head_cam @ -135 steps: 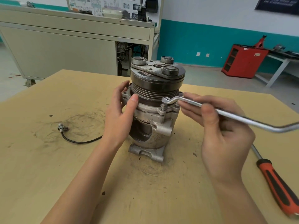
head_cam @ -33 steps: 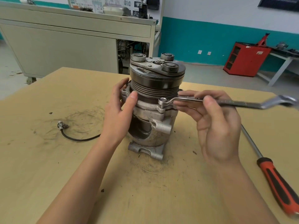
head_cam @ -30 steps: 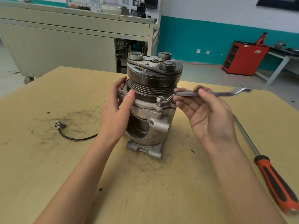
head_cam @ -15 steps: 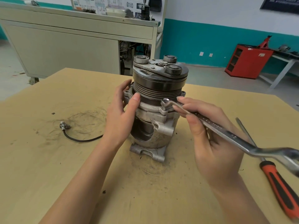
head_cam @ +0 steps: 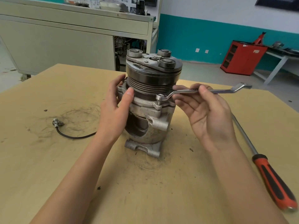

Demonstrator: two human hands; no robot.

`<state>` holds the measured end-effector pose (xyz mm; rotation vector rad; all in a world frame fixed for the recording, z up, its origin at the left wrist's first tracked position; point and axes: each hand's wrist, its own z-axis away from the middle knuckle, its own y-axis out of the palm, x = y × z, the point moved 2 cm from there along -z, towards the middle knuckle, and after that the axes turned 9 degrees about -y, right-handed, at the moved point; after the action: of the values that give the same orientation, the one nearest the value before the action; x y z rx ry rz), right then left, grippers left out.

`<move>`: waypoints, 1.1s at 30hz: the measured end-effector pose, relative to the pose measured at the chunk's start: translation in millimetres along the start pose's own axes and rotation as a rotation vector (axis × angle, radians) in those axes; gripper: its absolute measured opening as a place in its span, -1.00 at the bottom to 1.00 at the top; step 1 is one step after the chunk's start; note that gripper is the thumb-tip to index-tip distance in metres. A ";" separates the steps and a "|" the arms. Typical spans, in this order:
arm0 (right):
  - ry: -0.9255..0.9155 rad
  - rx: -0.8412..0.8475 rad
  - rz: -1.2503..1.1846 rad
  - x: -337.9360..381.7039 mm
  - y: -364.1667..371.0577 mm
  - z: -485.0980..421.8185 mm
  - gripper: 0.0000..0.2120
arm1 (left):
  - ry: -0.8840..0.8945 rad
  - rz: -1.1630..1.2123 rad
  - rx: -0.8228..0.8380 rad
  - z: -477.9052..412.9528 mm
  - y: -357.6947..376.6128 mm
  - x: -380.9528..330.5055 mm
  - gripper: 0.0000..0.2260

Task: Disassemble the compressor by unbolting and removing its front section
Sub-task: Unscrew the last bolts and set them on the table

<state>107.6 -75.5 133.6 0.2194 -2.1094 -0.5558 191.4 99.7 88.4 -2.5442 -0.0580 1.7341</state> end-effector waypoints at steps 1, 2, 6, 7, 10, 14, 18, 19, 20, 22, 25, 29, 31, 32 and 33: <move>-0.047 -0.006 0.018 1.1 -0.8 1.2 -0.76 | -0.001 -0.004 0.001 0.1 -0.2 0.2 -0.59; -0.131 -0.015 0.069 2.8 -0.7 3.7 -0.77 | -0.002 -0.006 0.003 0.1 -0.4 0.4 -0.58; -0.532 0.021 0.409 13.1 9.6 19.2 -0.86 | -0.015 -0.016 0.009 0.8 -0.2 -0.3 -0.54; -0.600 0.059 0.485 13.5 13.7 22.9 -0.87 | -0.020 -0.018 0.008 0.9 -0.1 -0.1 -0.54; -0.726 0.182 0.704 9.6 20.7 31.6 -0.84 | -0.021 -0.018 0.008 0.6 -0.1 0.3 -0.51; -0.810 0.261 0.817 5.1 17.2 38.5 -0.81 | -0.015 -0.013 0.004 0.0 0.4 0.8 -0.50; -0.785 0.290 0.748 1.8 13.7 37.4 -0.84 | -0.010 0.005 0.010 -1.3 1.0 1.5 -0.55; -0.749 0.284 0.699 2.0 13.2 35.2 -0.87 | -0.011 0.006 0.013 -1.3 0.9 1.6 -0.56; -0.700 0.271 0.637 2.2 12.6 32.9 -0.88 | -0.016 0.007 0.015 -1.4 0.6 1.8 -0.57; -0.568 0.240 0.468 2.5 11.2 27.7 -0.87 | -0.022 0.012 0.017 -1.0 0.4 1.9 -0.58; -0.305 0.167 0.202 2.4 6.1 15.3 -0.85 | -0.012 0.009 0.014 -0.7 -0.1 0.9 -0.60; 0.007 0.028 -0.018 1.6 1.4 1.4 -0.76 | -0.011 0.012 0.016 0.1 0.6 -1.3 -0.66; -0.017 -0.036 -0.010 2.0 -0.1 1.3 -0.75 | -0.010 0.013 0.014 0.2 0.6 -1.9 -0.67; -0.090 -0.055 0.037 3.6 -0.6 2.9 -0.76 | -0.010 0.016 0.016 0.2 0.6 -1.9 -0.65; -0.188 -0.064 0.116 6.3 -0.2 5.5 -0.78 | -0.009 0.017 0.017 0.3 0.3 -1.5 -0.62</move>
<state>99.5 -76.2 135.6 0.0074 -2.2651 -0.5930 190.5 99.3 89.7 -2.5332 -0.0218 1.7443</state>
